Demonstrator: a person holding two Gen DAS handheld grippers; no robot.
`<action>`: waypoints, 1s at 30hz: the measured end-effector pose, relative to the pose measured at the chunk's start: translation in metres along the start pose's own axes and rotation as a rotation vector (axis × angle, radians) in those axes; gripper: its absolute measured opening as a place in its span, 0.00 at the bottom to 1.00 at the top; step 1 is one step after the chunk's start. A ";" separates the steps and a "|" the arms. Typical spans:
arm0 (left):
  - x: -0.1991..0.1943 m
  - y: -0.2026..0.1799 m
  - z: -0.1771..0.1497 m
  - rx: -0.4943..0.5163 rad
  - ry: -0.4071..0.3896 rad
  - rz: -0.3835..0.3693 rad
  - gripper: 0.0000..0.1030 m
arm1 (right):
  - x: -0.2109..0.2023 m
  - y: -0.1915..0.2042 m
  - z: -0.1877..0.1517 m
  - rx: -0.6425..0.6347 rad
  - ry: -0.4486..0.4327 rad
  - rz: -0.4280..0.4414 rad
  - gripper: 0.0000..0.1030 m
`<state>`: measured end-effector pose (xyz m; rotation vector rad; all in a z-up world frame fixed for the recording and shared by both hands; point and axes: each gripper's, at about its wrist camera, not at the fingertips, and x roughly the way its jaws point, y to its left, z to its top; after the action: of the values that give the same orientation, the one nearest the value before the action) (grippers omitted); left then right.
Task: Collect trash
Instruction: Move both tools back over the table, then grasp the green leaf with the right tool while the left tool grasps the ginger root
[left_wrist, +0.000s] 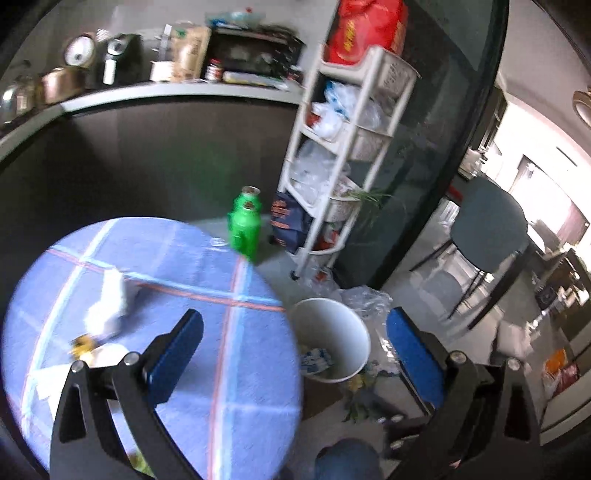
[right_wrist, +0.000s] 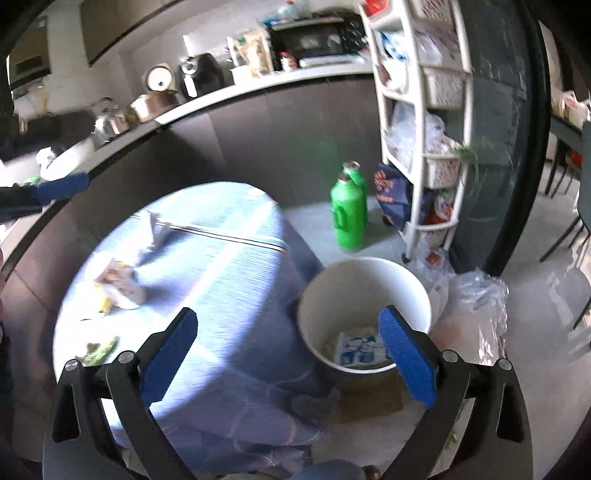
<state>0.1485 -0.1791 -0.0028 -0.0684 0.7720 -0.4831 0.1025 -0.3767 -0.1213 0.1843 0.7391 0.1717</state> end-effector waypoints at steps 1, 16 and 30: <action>-0.010 0.006 -0.004 -0.007 -0.003 0.018 0.96 | -0.005 0.008 0.000 -0.010 -0.004 0.013 0.92; -0.105 0.141 -0.118 -0.155 0.055 0.246 0.96 | -0.012 0.139 -0.023 -0.218 0.079 0.187 0.92; -0.115 0.213 -0.170 -0.282 0.082 0.167 0.70 | 0.060 0.239 -0.071 -0.255 0.354 0.201 0.54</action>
<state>0.0458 0.0803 -0.0994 -0.2454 0.9149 -0.2172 0.0767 -0.1241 -0.1575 -0.0176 1.0423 0.4967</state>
